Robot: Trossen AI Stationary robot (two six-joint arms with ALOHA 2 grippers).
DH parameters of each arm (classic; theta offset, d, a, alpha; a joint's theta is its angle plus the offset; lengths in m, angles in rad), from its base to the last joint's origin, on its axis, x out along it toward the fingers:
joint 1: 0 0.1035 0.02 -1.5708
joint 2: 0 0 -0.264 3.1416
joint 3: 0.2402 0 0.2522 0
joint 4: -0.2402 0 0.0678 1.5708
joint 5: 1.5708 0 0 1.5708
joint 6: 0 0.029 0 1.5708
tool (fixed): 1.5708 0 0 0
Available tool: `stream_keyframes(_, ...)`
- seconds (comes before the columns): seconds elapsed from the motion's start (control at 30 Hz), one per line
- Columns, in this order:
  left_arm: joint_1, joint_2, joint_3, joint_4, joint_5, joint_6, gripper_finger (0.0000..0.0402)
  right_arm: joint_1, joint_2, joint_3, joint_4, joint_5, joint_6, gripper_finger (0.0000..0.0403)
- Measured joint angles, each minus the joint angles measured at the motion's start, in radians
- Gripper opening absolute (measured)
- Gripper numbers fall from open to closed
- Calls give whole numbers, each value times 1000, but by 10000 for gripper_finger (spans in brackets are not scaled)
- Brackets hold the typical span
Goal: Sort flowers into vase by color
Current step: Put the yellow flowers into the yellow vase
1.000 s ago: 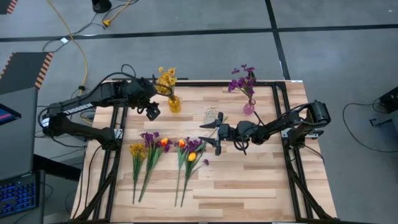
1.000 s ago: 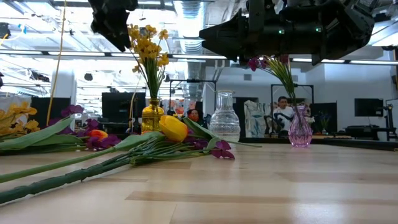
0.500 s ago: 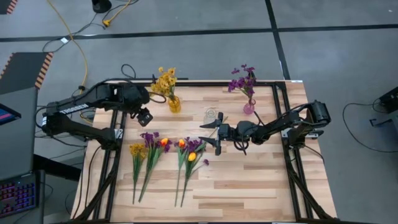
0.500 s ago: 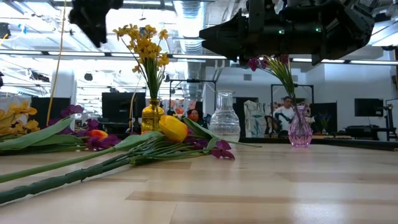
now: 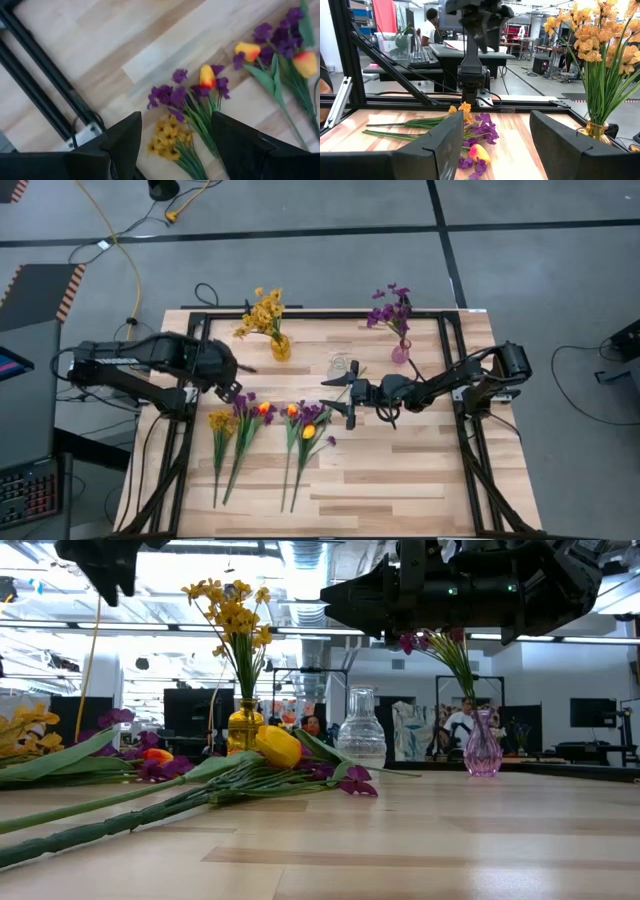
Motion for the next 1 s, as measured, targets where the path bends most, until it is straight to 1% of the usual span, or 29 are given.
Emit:
stream_keyframes(0.1,-75,0,-32,-2,11,-101,228,0,0,0,0,0,0,255)
stream_keyframes(0.37,-239,1,-153,31,100,-355,228,1,0,0,0,0,0,255)
stream_keyframes(0.67,-370,0,-265,148,183,-589,228,2,0,0,0,0,0,255)
stream_keyframes(1.0,-490,0,-393,276,245,-838,228,2,0,0,-4,0,0,255)
